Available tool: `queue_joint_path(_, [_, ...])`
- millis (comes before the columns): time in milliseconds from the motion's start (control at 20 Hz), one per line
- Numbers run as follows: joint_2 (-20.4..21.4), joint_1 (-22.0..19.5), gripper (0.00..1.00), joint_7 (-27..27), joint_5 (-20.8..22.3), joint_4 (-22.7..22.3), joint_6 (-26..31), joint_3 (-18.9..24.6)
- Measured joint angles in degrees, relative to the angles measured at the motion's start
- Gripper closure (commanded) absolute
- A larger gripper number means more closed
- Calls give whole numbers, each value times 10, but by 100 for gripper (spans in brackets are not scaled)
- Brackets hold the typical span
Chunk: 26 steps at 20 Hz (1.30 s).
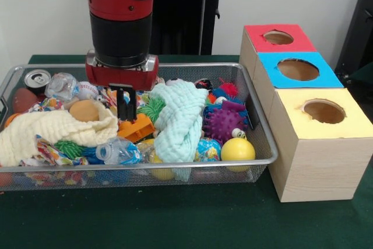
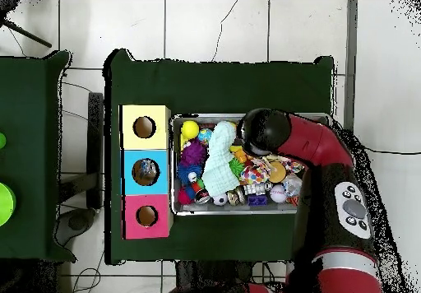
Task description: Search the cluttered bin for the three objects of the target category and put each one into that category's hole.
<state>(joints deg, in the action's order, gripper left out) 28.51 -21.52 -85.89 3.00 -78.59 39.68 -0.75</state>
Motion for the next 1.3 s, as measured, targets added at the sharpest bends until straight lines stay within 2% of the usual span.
queue_joint_path(700, [10,15,100,0,-3,-4,0,-8])
queue_joint_path(1300, [-7,39,100,-28,-61,-17,0,-32])
